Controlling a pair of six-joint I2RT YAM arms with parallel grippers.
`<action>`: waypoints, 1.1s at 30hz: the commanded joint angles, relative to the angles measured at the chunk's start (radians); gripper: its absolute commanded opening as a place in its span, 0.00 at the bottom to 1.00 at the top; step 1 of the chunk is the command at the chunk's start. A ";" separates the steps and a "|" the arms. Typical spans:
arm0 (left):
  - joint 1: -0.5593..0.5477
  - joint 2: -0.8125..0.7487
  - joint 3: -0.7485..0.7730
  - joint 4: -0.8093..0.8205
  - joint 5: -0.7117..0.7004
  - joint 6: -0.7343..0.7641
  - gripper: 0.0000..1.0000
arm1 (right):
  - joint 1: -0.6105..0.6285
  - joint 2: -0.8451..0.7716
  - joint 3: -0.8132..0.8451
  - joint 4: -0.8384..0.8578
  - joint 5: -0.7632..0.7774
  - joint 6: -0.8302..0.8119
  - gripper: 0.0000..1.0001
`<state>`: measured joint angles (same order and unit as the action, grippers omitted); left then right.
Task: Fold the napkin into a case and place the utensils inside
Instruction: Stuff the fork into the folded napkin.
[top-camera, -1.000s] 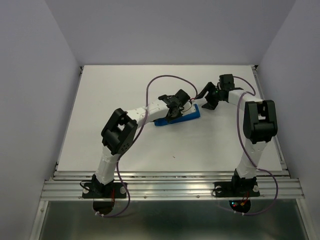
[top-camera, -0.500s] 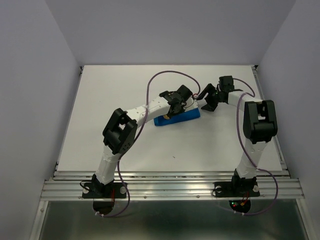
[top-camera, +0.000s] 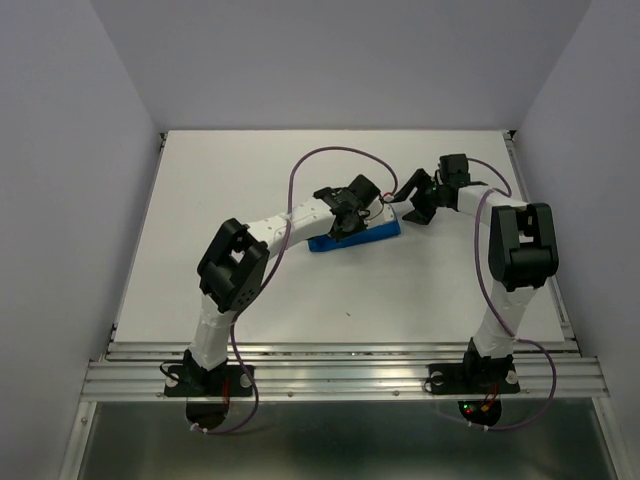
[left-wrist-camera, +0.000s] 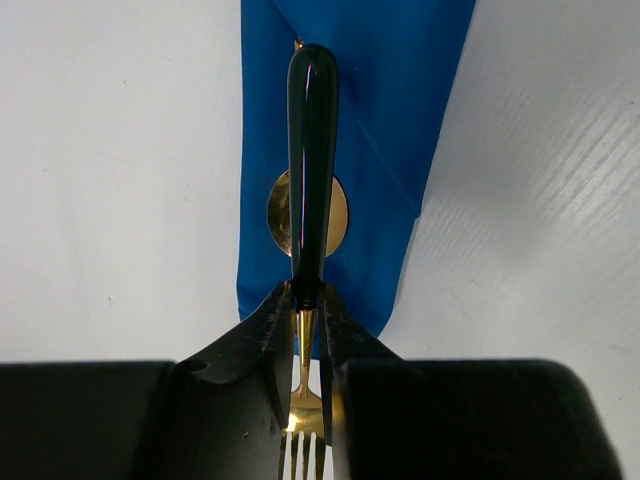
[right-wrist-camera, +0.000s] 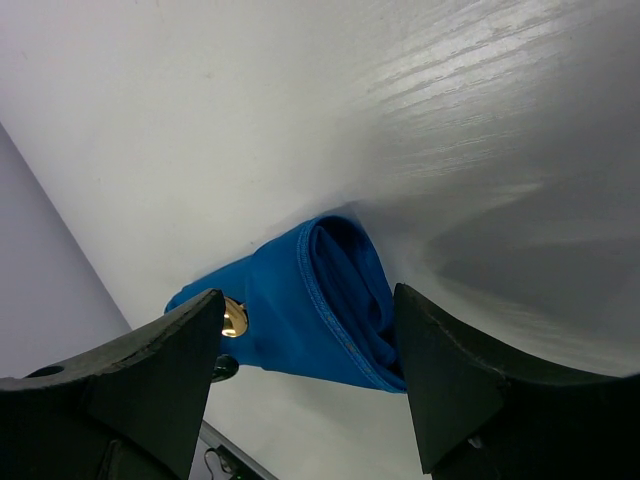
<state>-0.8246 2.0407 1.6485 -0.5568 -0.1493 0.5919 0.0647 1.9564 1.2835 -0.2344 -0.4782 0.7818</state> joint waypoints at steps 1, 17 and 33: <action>0.005 -0.017 -0.006 -0.002 -0.038 0.020 0.00 | -0.008 -0.045 -0.003 0.038 -0.013 -0.010 0.74; 0.015 -0.003 -0.067 -0.005 -0.085 0.029 0.00 | -0.008 -0.042 -0.027 0.040 -0.010 -0.016 0.74; 0.002 0.062 -0.026 -0.026 -0.087 0.031 0.00 | -0.008 -0.039 -0.038 0.040 -0.007 -0.010 0.74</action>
<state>-0.8116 2.0789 1.5742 -0.5613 -0.2165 0.6071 0.0647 1.9564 1.2594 -0.2241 -0.4793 0.7818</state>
